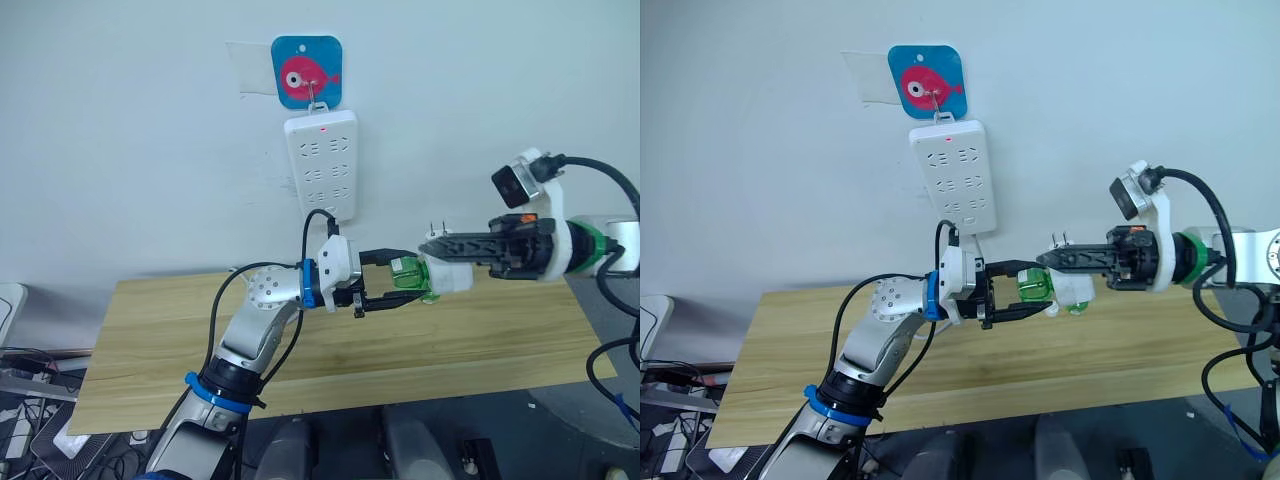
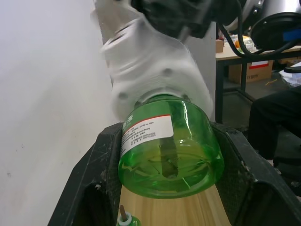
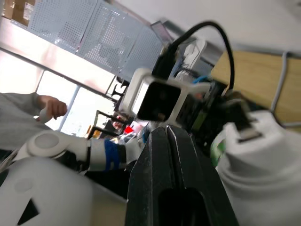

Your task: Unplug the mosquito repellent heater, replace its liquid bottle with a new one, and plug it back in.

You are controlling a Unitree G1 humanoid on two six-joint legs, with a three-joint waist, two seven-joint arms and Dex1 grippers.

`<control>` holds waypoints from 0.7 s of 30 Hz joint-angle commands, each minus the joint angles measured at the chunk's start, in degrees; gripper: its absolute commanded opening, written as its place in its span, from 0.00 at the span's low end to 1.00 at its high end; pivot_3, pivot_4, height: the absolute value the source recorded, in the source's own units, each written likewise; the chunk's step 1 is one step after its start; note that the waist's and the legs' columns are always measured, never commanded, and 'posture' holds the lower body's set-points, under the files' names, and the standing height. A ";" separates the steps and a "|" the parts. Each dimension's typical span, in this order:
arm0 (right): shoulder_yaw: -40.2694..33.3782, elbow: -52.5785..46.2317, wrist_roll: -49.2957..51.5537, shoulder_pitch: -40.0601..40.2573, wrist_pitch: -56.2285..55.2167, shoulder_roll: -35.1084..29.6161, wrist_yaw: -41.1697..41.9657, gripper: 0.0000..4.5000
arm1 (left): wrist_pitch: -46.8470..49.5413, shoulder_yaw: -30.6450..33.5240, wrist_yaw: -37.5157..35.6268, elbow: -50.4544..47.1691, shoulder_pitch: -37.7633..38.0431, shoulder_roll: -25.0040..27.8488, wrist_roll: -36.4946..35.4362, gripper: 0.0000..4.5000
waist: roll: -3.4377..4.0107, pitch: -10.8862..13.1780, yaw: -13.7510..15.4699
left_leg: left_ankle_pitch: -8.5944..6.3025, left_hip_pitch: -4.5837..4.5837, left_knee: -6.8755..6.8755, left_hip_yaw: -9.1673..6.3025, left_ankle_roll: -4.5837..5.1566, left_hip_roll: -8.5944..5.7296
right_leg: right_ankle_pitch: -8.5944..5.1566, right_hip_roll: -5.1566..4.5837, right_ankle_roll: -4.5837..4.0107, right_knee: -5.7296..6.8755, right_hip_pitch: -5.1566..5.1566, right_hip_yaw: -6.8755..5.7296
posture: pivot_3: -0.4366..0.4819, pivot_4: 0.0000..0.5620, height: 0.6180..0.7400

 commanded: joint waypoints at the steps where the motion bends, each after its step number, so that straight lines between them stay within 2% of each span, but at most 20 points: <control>1: -1.30 -0.45 -8.45 -0.43 -4.40 2.15 -3.15 0.01 | -0.55 -0.37 -0.44 -2.16 0.01 -0.23 -0.95 0.50 | 0.00 0.00 0.01 | 0.00 -0.01 0.00 -0.02 0.00 0.00 | 0.00 0.00 0.00 0.00 0.00 -0.01 | 0.28 0.39 1.00; 6: -2.02 1.66 -19.21 1.44 -6.99 4.62 -2.51 0.01 | -0.29 0.02 -0.58 -2.81 0.11 -0.25 -1.80 0.50 | 0.01 -0.01 0.03 | 0.01 -0.07 0.01 -0.06 -0.01 -0.01 | 0.00 0.00 0.00 0.00 -0.05 -0.04 | 0.28 0.38 1.00; 12: -1.40 1.76 -29.50 6.31 -6.84 5.14 5.44 0.01 | 0.10 0.30 0.00 -3.48 0.04 -0.53 -2.81 0.50 | 0.01 -0.01 0.05 | 0.00 -0.10 0.00 -0.06 -0.01 -0.01 | 0.00 0.00 0.00 0.00 -0.07 -0.03 | 0.29 0.39 1.00; 18: -3.93 -3.28 -26.22 10.75 0.86 3.46 11.37 0.01 | -0.16 1.05 1.62 -2.55 -0.34 0.01 -1.82 0.50 | 0.01 -0.01 -0.05 | 0.00 -0.09 0.00 -0.06 0.00 0.00 | 0.00 0.00 0.00 0.01 -0.07 -0.02 | 0.30 0.40 1.00; 21: -5.86 -6.09 -20.25 12.82 5.23 2.26 13.17 0.01 | -0.80 0.75 2.19 -1.63 -0.11 0.60 -0.42 0.50 | 0.01 -0.01 0.08 | 0.00 -0.08 0.01 -0.09 0.00 0.00 | 0.00 0.00 0.00 0.02 -0.06 -0.04 | 0.30 0.40 1.00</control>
